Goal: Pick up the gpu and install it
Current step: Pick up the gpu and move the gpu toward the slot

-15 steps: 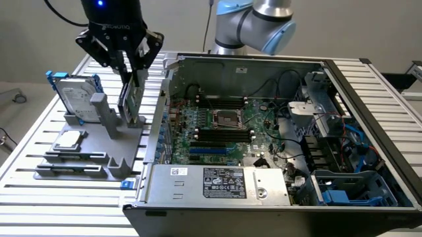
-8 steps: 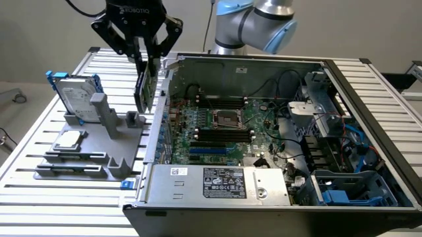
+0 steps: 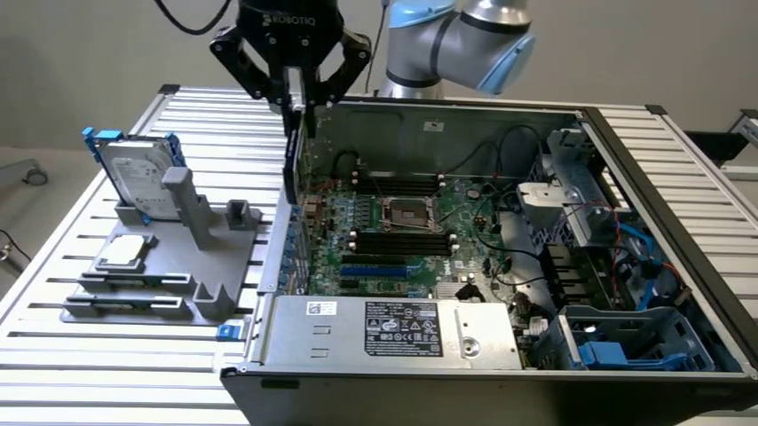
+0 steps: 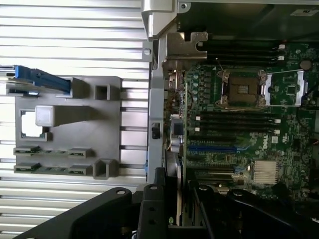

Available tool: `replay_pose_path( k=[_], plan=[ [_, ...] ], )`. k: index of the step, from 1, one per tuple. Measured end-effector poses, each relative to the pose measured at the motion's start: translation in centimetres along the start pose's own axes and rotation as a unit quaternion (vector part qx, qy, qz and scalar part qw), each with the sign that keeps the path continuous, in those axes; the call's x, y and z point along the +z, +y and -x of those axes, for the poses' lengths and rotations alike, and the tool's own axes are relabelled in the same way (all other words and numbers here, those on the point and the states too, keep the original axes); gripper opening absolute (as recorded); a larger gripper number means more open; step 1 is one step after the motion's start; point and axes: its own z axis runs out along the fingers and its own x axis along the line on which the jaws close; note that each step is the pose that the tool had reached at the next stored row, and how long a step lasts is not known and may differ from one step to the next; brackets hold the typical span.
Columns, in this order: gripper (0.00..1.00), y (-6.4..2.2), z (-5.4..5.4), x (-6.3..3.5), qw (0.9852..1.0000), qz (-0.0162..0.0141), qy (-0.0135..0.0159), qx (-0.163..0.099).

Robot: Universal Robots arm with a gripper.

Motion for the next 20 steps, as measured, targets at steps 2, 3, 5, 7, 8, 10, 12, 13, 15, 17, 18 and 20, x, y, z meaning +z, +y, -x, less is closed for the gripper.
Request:
replay_pose_path(
  k=[2,3,5,7,8,10,12,13,15,17,18,20],
  plan=[
    [0.26,-0.02,0.9,-0.01,1.0000,0.0000,0.0000,0.000],
    [0.26,-0.03,1.3,-0.01,1.0000,0.0000,0.0000,0.000],
    [0.26,-0.04,2.3,0.00,1.0000,-0.0001,0.0000,0.000],
    [0.26,-0.06,3.2,0.02,1.0000,0.0000,0.0000,0.000],
    [0.26,-0.07,3.6,0.04,1.0000,0.0000,0.0000,0.000],
    [0.26,-0.09,4.5,0.08,1.0000,0.0000,0.0000,0.000],
    [0.26,-0.10,5.4,0.16,1.0000,0.0000,0.0000,0.000],
    [0.26,-0.10,5.9,0.23,1.0000,0.0000,0.0000,0.000],
    [0.26,-0.09,6.8,0.40,1.0000,0.0000,0.0000,0.000],
    [0.26,-0.02,7.7,0.72,1.0000,-0.0002,0.0000,0.000],
    [0.26,0.03,8.2,0.89,1.0000,-0.0003,0.0000,0.000],
    [0.26,0.15,9.1,1.25,1.0000,-0.0007,0.0000,0.000]
  ],
)
